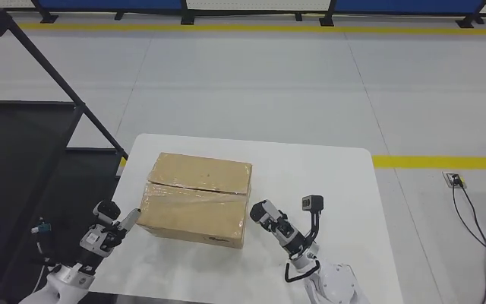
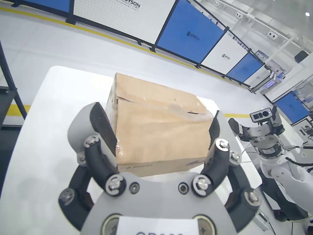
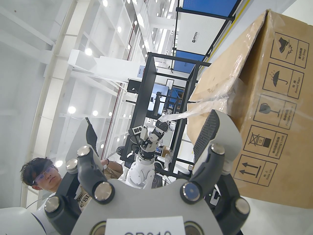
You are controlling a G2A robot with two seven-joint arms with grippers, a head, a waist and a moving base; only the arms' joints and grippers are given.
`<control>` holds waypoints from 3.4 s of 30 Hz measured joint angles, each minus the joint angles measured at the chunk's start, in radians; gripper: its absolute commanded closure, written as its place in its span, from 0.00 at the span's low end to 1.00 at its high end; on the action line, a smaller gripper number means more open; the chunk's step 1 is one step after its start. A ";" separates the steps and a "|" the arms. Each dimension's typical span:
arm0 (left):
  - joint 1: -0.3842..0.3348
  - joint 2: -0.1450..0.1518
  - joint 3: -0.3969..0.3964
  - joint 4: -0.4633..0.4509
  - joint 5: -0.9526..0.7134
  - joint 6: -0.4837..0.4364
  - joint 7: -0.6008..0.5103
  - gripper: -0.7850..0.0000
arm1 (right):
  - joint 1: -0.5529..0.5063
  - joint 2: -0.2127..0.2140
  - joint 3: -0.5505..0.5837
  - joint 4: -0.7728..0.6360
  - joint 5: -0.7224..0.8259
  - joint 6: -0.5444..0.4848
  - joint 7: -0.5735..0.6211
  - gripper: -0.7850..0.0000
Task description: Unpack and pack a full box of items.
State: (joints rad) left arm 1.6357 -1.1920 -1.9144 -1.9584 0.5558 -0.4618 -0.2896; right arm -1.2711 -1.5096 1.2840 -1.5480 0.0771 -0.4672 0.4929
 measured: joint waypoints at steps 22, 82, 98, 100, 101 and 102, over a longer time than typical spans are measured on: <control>-0.114 0.020 0.142 0.020 0.369 0.003 -0.063 0.56 | -0.010 0.019 -0.011 0.009 0.054 -0.031 -0.009 0.00; -0.444 0.067 0.238 0.229 -0.190 0.162 -0.435 0.57 | 0.049 0.046 -0.068 0.063 0.078 -0.019 -0.073 0.00; -0.455 0.073 0.264 0.255 -0.293 0.220 -0.395 1.00 | 0.051 0.050 -0.081 0.057 0.073 -0.090 -0.087 0.00; -0.440 0.073 0.258 0.245 -0.306 0.234 -0.372 1.00 | 0.050 0.047 -0.092 0.049 0.054 -0.141 -0.121 0.00; -0.431 0.072 0.257 0.241 -0.316 0.242 -0.359 1.00 | 0.050 0.045 -0.100 0.047 0.042 -0.163 -0.138 0.00; -0.418 0.071 0.257 0.234 -0.335 0.253 -0.341 1.00 | 0.054 0.042 -0.115 0.047 0.028 -0.186 -0.158 0.00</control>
State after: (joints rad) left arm 1.2174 -1.1213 -1.6577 -1.7240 0.2206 -0.2083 -0.6306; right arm -1.2169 -1.4679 1.1694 -1.5006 0.1055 -0.6528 0.3351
